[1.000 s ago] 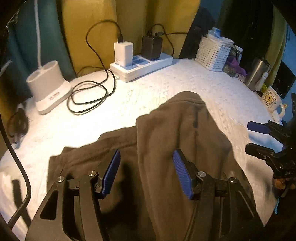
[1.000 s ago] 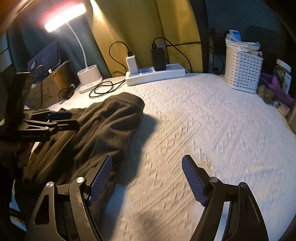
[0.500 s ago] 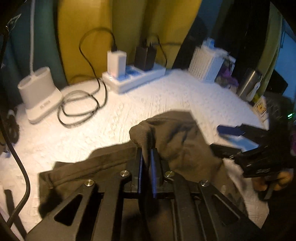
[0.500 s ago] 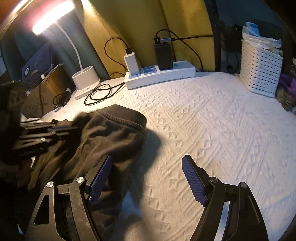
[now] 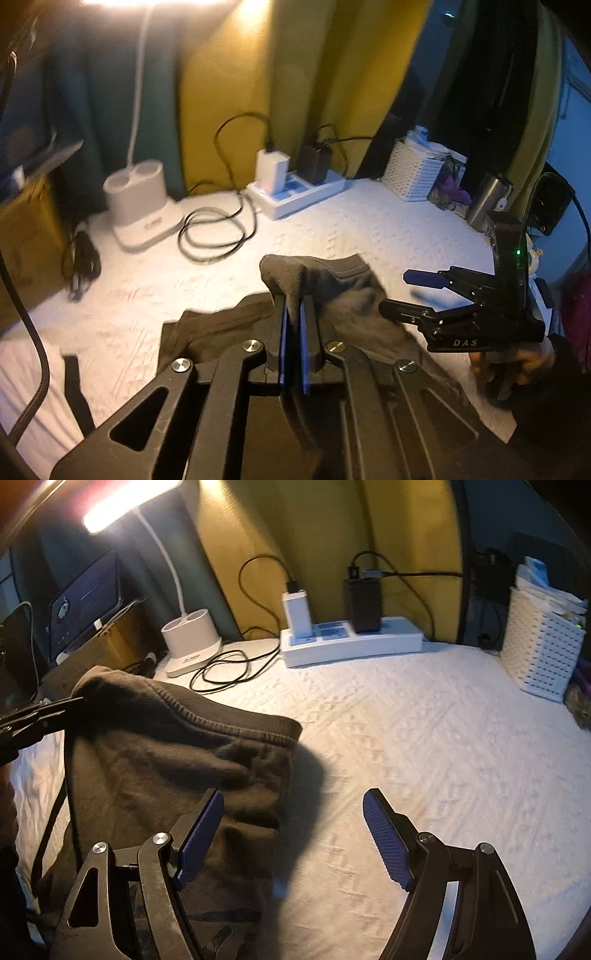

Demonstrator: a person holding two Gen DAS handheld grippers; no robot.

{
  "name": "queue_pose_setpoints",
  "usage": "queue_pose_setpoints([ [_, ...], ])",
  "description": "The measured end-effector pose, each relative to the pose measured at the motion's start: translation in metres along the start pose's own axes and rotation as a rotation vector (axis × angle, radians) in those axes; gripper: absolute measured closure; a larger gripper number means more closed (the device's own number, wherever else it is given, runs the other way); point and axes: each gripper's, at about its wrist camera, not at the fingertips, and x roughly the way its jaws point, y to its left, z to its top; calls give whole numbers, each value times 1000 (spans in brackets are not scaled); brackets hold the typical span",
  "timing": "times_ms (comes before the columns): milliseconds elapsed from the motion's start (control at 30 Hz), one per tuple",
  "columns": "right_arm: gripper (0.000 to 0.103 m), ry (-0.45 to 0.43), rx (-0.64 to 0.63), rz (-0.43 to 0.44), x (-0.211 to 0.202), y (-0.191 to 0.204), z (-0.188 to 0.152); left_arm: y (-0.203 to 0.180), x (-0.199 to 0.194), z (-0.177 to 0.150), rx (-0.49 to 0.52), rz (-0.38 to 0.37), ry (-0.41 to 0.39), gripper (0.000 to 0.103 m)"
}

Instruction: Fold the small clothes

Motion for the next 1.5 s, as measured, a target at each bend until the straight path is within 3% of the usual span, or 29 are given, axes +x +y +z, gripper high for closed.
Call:
queue_pose_setpoints([
  [167,27,38,25,26,24,5,1,27,19,-15,-83,-12,46,98],
  [200,36,42,33,36,27,5,1,32,24,-19,-91,-5,57,98],
  [267,44,50,33,56,30,6,3,38,30,-22,-100,1,69,98],
  [400,83,69,22,114,36,11,7,43,33,-25,-110,-14,70,98],
  [500,88,61,-1,110,35,20,12,40,27,-22,-100,-13,51,98],
  [600,92,41,-12,101,29,24,18,44,24,-19,-108,-9,37,98],
  [800,92,56,1,82,45,22,20,69,40,-28,-152,126,71,99],
  [1033,92,46,-29,22,44,23,19,66,23,-29,-180,99,70,97],
  [1067,92,46,-30,11,44,23,19,64,21,-31,-168,113,74,95],
  [1133,91,50,-29,-3,43,23,18,62,20,-36,-180,126,91,80],
  [1200,88,51,-36,-34,40,23,16,57,15,-43,-196,108,97,52],
  [1267,88,54,-41,-71,36,23,14,43,6,-50,-176,72,90,46],
  [1500,88,44,-9,-125,13,17,2,-7,-4,-91,-96,-29,166,46],
])
